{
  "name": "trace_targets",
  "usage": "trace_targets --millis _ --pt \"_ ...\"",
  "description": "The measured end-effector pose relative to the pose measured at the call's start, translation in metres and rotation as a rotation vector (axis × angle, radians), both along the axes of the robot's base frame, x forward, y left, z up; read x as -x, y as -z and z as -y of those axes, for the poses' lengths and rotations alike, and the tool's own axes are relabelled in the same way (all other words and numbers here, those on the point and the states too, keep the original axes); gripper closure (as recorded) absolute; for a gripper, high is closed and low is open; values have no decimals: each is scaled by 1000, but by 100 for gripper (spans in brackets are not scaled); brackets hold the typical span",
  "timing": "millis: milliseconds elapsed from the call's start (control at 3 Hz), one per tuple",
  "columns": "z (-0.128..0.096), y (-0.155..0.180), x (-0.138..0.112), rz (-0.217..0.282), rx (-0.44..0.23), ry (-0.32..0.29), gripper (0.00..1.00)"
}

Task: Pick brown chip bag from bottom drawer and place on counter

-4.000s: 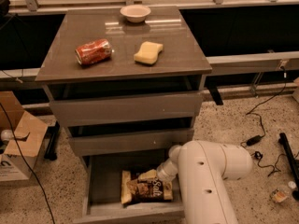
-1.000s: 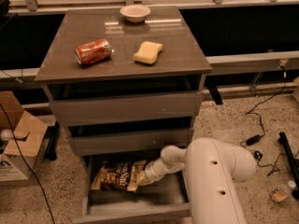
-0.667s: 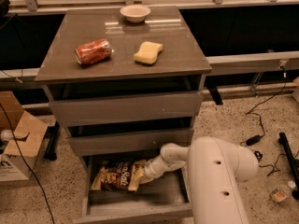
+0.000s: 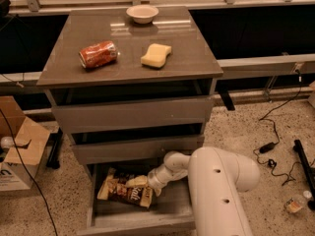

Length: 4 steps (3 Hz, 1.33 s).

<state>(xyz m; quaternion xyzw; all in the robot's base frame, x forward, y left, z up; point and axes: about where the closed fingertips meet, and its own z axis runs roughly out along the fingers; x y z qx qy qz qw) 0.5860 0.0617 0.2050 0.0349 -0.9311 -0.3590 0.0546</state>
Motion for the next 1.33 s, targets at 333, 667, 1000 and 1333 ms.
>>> trace_targets --millis 333,667,1000,1333 --pt "-12 15 -2 -7 26 -36 0" --pt "-24 38 -2 -34 51 -70 0" --pt "-28 63 -2 -60 86 -89 0" --pt "-28 59 -2 -60 86 -89 0"
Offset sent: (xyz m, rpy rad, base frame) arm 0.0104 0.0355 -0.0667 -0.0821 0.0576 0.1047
